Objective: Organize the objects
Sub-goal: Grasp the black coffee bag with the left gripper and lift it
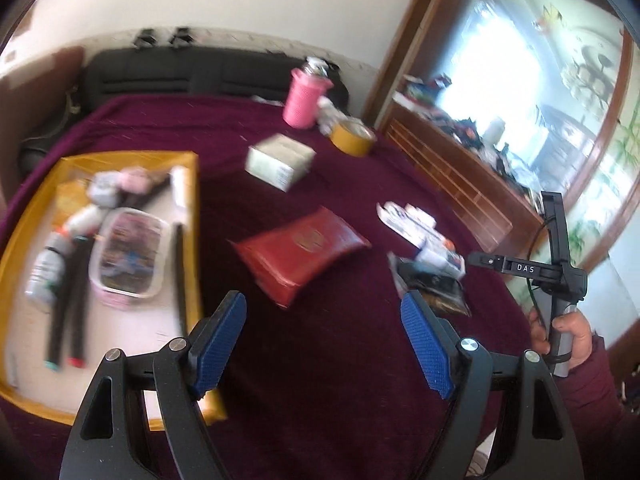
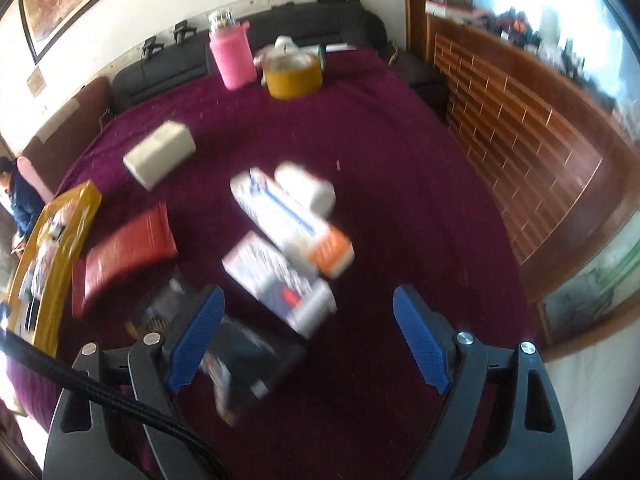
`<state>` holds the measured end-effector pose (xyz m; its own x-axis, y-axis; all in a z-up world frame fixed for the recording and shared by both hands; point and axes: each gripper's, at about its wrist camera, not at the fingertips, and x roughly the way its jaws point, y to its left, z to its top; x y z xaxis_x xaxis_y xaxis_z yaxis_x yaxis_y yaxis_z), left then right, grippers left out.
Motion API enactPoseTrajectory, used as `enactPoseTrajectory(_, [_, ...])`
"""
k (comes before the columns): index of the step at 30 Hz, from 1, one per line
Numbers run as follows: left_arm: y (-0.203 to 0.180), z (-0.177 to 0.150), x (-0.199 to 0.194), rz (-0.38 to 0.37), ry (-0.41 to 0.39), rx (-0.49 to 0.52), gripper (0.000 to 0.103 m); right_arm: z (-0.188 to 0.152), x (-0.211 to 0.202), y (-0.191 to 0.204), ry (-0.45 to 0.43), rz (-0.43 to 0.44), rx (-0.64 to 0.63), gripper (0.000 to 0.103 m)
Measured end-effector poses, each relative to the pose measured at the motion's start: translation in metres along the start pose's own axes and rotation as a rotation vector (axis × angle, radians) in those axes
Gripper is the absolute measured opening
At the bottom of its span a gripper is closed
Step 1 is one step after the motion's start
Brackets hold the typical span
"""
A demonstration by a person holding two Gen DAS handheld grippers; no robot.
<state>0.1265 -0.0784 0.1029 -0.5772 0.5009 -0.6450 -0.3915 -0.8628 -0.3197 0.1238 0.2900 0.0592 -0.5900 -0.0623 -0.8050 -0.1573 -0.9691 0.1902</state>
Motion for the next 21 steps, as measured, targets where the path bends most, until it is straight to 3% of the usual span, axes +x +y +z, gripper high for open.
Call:
enactPoseTrajectory(6, [-0.007, -0.003, 0.015, -0.008, 0.046, -0.045, 0.075, -0.012, 0.031, 0.016, 0.1, 0.32, 0.095, 0.087])
enactPoseTrajectory(8, [-0.002, -0.003, 0.016, 0.003, 0.057, -0.072, 0.075, -0.019, 0.038, 0.037, 0.14, 0.421, 0.058, 0.087])
enactPoseTrajectory(11, [0.004, -0.002, 0.017, 0.01, 0.064, -0.102, 0.075, -0.035, 0.04, 0.073, 0.243, 0.656, -0.034, 0.087])
enactPoseTrajectory(12, [0.004, -0.002, 0.019, 0.011, 0.069, -0.104, 0.075, -0.038, 0.034, 0.081, 0.24, 0.681, -0.066, 0.087])
enactPoseTrajectory(15, [-0.003, -0.003, 0.03, 0.01, 0.1, -0.087, 0.075, -0.036, 0.017, 0.073, 0.155, 0.598, -0.08, 0.087])
enactPoseTrajectory(21, [-0.031, 0.006, 0.066, -0.009, 0.147, -0.042, 0.075, -0.028, 0.007, 0.019, 0.098, 0.514, 0.081, 0.087])
